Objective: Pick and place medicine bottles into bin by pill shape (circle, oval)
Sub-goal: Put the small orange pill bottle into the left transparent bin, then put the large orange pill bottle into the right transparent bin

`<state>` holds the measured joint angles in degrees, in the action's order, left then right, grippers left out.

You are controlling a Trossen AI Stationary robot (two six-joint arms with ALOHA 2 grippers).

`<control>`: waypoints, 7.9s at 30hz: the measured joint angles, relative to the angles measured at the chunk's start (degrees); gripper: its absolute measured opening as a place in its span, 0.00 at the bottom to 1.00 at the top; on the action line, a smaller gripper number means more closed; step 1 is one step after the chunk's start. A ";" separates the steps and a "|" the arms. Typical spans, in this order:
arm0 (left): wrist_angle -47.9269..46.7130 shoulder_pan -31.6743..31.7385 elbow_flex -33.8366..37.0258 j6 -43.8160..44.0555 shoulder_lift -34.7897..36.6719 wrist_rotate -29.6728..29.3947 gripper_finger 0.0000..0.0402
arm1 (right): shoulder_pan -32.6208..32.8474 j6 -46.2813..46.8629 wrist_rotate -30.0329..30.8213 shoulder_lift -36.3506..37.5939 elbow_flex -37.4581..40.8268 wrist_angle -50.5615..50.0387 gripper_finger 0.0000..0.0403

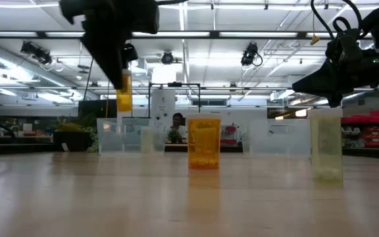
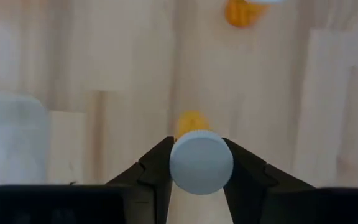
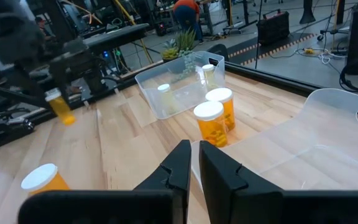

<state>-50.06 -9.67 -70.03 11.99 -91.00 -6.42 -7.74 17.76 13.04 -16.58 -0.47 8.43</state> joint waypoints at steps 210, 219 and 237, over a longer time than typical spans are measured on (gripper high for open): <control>39.02 5.18 16.84 -29.14 15.38 -3.61 0.43 | 0.01 0.00 0.00 -1.18 0.00 -1.40 0.10; 50.11 7.22 32.79 -29.21 26.82 -3.49 0.43 | -0.28 -11.08 0.83 -1.54 0.00 12.70 0.10; 59.94 16.09 41.70 -29.42 46.59 -3.93 0.43 | -1.97 -23.93 2.05 -4.83 -6.17 29.42 0.10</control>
<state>9.88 6.43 -28.34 -17.43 -44.41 -10.35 -9.71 -6.17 15.09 -21.40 -6.64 37.85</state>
